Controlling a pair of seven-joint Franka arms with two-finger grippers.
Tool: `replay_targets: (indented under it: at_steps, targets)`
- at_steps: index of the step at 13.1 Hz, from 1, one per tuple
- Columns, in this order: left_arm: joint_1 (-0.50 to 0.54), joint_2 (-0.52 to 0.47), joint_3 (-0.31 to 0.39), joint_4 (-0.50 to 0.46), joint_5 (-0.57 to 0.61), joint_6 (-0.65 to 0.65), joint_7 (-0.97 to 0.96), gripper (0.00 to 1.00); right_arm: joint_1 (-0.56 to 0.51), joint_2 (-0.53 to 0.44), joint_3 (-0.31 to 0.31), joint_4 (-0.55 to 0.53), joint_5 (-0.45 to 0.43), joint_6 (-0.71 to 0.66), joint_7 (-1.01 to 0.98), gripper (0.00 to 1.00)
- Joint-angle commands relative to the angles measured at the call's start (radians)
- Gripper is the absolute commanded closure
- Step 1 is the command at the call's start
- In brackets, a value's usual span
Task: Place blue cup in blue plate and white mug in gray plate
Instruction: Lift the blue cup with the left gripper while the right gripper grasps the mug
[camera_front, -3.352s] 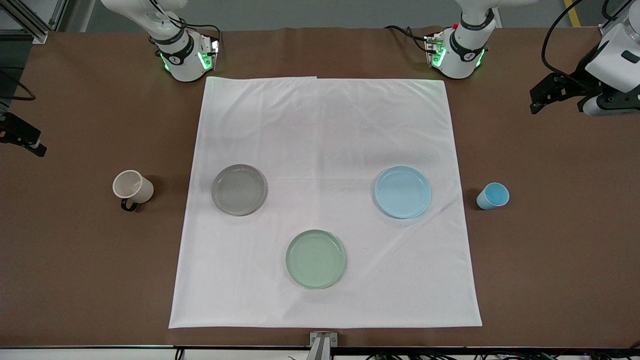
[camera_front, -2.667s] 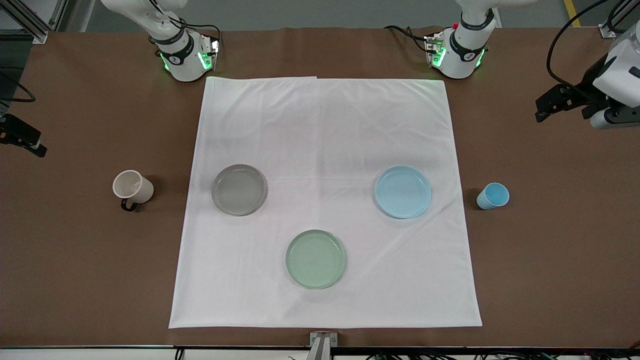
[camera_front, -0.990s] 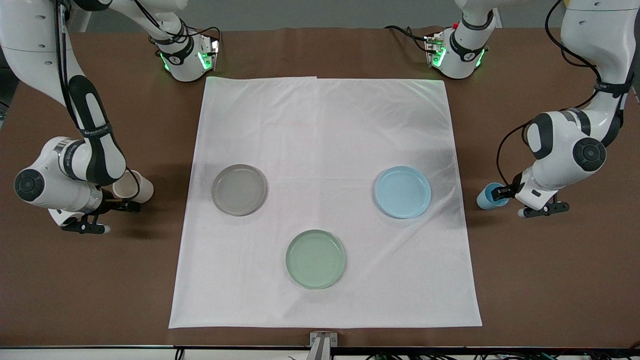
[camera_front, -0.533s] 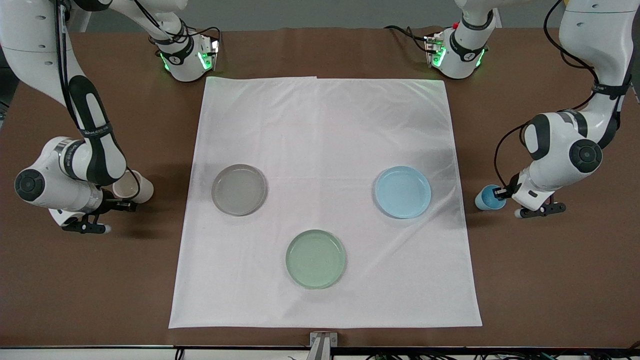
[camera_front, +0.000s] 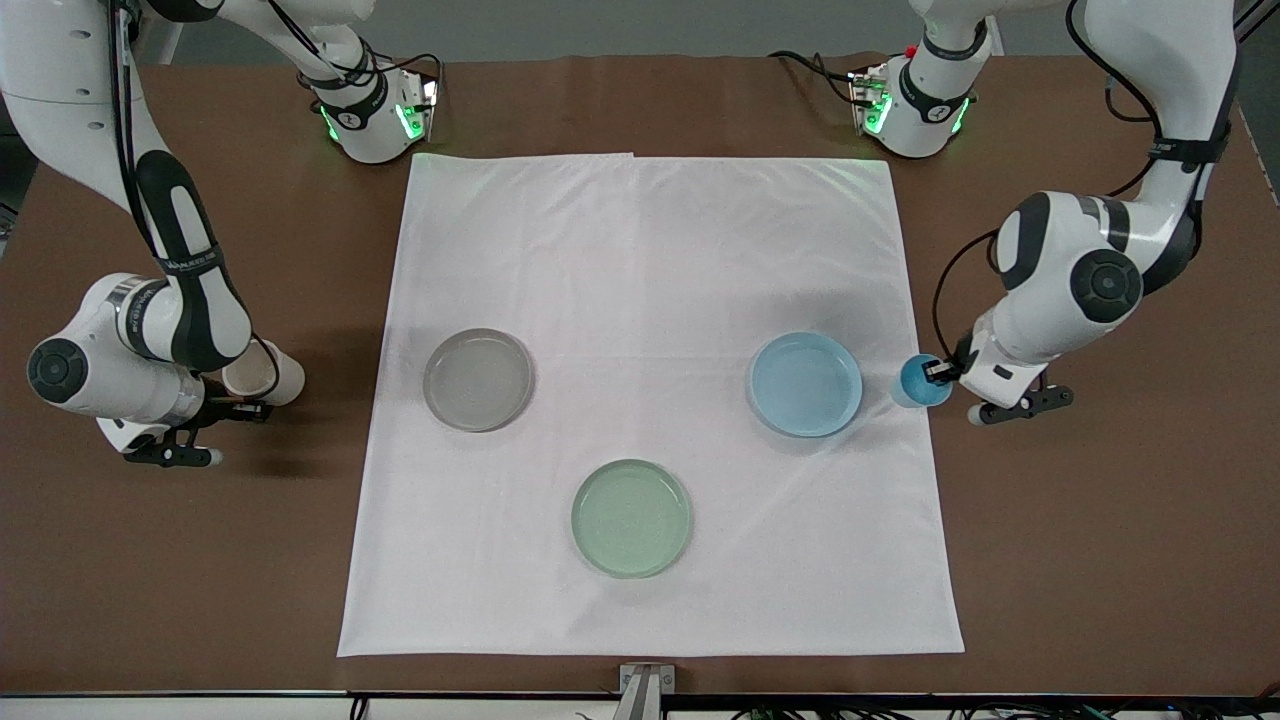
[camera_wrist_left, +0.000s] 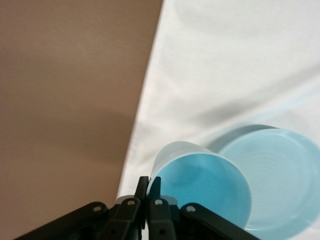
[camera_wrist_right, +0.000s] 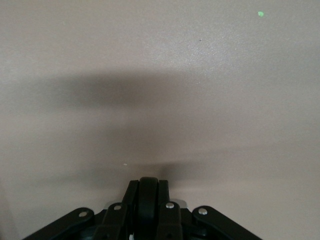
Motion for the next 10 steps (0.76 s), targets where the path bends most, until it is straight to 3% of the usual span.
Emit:
replay_targets:
  at_steps: [1, 4, 7, 10]
  targets:
    - [-0.018, 0.03, -0.067, 0.042, 0.016, -0.013, -0.149, 1.0, 0.053, -0.112, 0.005, 0.029, 0.016, -0.16, -0.011, 0.97]
    - [-0.121, 0.092, -0.067, 0.1, 0.017, -0.013, -0.324, 1.0, 0.158, -0.182, 0.005, 0.09, 0.005, -0.317, 0.018, 0.97]
    - [-0.169, 0.158, -0.063, 0.131, 0.019, -0.006, -0.4, 1.0, 0.306, -0.175, 0.006, 0.095, 0.017, -0.305, 0.184, 0.97]
    - [-0.177, 0.206, -0.064, 0.135, 0.106, 0.0, -0.476, 0.99, 0.439, -0.143, 0.005, 0.093, 0.017, -0.231, 0.344, 0.97]
